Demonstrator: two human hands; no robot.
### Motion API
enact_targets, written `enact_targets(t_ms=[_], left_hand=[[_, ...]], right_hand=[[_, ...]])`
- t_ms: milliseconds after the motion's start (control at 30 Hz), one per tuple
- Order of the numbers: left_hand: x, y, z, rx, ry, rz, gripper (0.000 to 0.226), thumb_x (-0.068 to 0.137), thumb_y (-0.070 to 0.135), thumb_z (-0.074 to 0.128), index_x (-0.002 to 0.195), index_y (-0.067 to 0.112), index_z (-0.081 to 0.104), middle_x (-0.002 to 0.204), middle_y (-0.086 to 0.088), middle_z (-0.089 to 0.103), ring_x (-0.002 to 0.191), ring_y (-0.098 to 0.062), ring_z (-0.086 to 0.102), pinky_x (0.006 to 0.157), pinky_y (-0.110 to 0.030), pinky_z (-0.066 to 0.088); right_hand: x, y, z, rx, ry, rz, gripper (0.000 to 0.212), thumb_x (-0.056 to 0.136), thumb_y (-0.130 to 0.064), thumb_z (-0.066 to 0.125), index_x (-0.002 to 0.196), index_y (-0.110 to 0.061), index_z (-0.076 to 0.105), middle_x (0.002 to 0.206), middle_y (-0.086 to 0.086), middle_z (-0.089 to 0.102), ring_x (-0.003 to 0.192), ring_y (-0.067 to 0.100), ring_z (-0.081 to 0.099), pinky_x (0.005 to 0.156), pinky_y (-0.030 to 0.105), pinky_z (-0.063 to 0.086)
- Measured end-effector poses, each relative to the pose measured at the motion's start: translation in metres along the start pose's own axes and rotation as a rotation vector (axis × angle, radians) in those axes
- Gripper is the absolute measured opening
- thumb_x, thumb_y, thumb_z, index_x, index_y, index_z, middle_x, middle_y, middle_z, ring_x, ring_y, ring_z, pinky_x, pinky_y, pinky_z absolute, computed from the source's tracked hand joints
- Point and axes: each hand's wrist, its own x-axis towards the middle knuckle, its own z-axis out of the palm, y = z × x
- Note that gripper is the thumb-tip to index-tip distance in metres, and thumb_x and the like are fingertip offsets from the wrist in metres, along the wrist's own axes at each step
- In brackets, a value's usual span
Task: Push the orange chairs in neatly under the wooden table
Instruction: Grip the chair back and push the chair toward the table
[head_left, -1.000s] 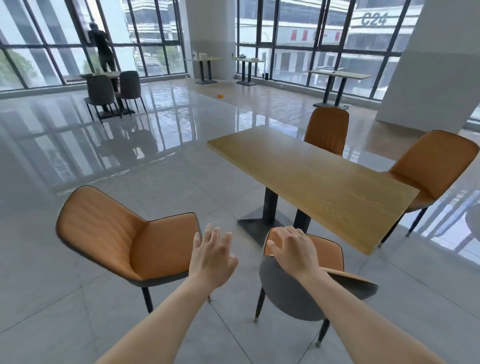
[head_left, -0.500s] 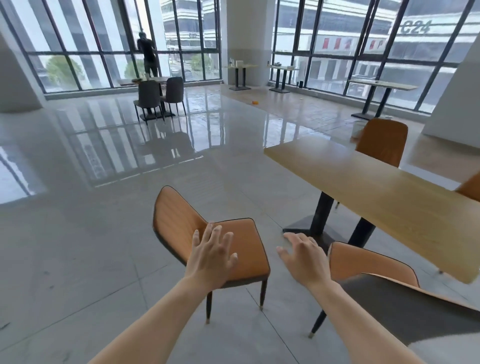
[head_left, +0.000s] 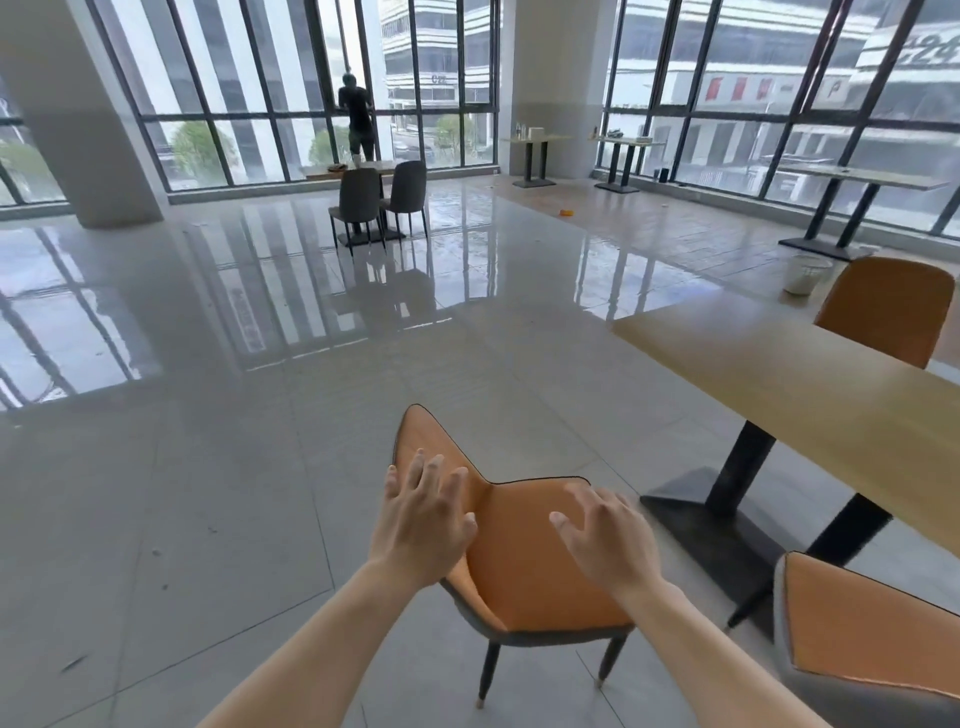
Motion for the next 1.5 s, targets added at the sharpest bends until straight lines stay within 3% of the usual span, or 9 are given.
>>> enact_targets(t_ms=[300,533,733,900,1167,1400,1500], left_hand=[[0.125,-0.076,0.031,0.055,-0.103,0.062,0.06,0.097,0.049,0.04,0.151,0.024,0.029,0.163,-0.013,0.023,0.154,-0.032,0.006,0.122,-0.056,0.007],[0.191,-0.114,0.061,0.091,-0.211,0.204,0.06,0.097,0.049,0.039,0.151,0.024,0.029,0.163,-0.012,0.024,0.154,-0.033,0.007,0.122,-0.057,0.01],[0.255,-0.15,0.097,0.123,-0.27,0.436,0.061,0.095,0.05,0.038,0.149,0.025,0.032,0.162,-0.012,0.027,0.154,-0.032,0.009,0.121,-0.058,0.015],[0.312,-0.178,0.117,0.115,-0.303,0.669,0.06,0.095,0.052,0.037,0.148,0.024,0.035,0.16,-0.013,0.03,0.153,-0.034,0.013,0.121,-0.059,0.016],[0.34,-0.195,0.118,0.103,-0.388,1.01,0.062,0.1,0.052,0.035,0.154,0.024,0.026,0.163,-0.01,0.025,0.154,-0.031,0.011,0.123,-0.056,0.013],[0.346,-0.207,0.13,0.072,-0.416,1.079,0.061,0.099,0.054,0.036,0.153,0.025,0.03,0.16,-0.009,0.032,0.152,-0.03,0.017,0.121,-0.056,0.017],[0.349,-0.212,0.135,0.074,-0.412,1.061,0.057,0.099,0.054,0.033,0.148,0.025,0.038,0.151,-0.006,0.043,0.145,-0.027,0.032,0.118,-0.054,0.026]], right_hand=[[0.134,-0.021,0.066,0.022,-0.053,0.052,0.047,0.096,-0.049,0.055,0.134,-0.022,0.057,0.131,0.001,0.064,0.123,0.023,0.054,0.097,0.038,0.045],[0.18,-0.029,0.102,-0.003,-0.063,0.125,0.044,0.096,-0.05,0.053,0.133,-0.026,0.058,0.13,-0.005,0.063,0.123,0.019,0.053,0.092,0.036,0.047],[0.2,-0.038,0.141,-0.043,-0.008,0.277,0.047,0.097,-0.05,0.052,0.136,-0.024,0.057,0.13,-0.004,0.064,0.12,0.018,0.056,0.096,0.034,0.05],[0.221,-0.072,0.165,-0.131,0.068,0.457,0.044,0.097,-0.049,0.054,0.131,-0.023,0.061,0.125,-0.002,0.068,0.112,0.018,0.062,0.089,0.032,0.054],[0.217,-0.138,0.18,-0.231,0.142,0.77,0.043,0.098,-0.049,0.05,0.131,-0.023,0.059,0.124,0.0,0.067,0.11,0.018,0.061,0.085,0.031,0.051],[0.202,-0.166,0.195,-0.242,0.175,0.898,0.044,0.1,-0.049,0.048,0.135,-0.024,0.056,0.13,-0.001,0.064,0.114,0.018,0.058,0.09,0.031,0.048],[0.199,-0.175,0.213,-0.193,0.204,0.909,0.044,0.099,-0.05,0.049,0.134,-0.025,0.058,0.13,-0.003,0.065,0.114,0.016,0.059,0.09,0.03,0.049]])
